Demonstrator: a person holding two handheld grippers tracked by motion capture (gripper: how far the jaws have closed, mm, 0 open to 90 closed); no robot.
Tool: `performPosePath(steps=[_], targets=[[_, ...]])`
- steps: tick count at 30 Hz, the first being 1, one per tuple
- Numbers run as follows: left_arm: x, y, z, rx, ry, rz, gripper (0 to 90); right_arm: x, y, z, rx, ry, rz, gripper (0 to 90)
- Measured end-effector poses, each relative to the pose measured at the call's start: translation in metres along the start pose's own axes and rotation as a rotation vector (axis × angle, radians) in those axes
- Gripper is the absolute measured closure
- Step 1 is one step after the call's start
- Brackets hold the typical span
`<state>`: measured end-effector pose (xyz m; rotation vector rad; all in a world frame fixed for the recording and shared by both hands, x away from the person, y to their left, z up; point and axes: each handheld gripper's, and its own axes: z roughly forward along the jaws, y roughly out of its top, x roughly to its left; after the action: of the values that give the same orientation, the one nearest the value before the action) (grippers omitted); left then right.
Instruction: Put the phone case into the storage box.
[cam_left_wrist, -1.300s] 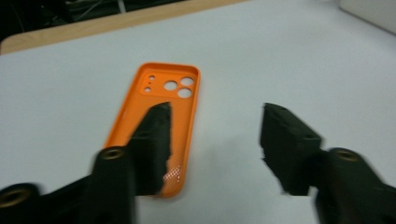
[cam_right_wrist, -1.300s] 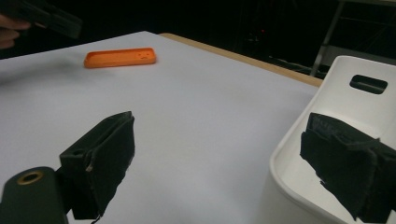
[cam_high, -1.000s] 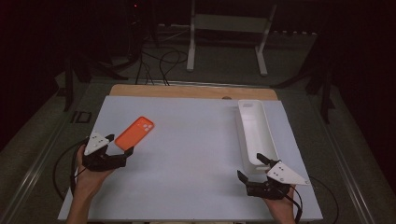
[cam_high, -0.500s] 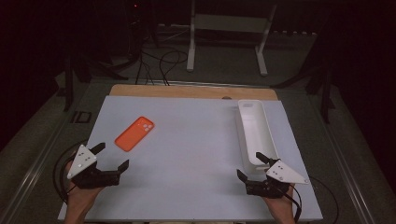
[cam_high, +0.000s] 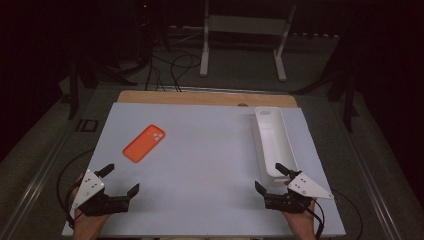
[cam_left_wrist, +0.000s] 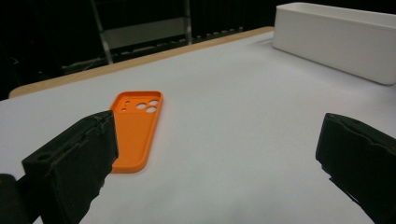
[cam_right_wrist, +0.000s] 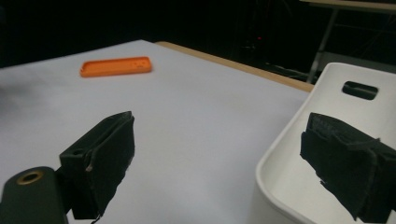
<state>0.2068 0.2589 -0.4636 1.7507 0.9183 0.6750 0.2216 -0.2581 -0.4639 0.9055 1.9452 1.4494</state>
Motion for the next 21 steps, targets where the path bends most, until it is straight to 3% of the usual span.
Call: performPosePath(steps=[8,21], targets=[[-0.0027,-0.0011,0.0008,0.011,0.007,0.009,0.3,0.0016,-0.0015,-0.0001,-0.002,0.000,-0.003,9.6],[0.0022,0.0053,0.0008,0.102,0.061,0.026,0.3,0.0003,-0.0067,-0.0046,0.010,-0.012,0.002,9.6]])
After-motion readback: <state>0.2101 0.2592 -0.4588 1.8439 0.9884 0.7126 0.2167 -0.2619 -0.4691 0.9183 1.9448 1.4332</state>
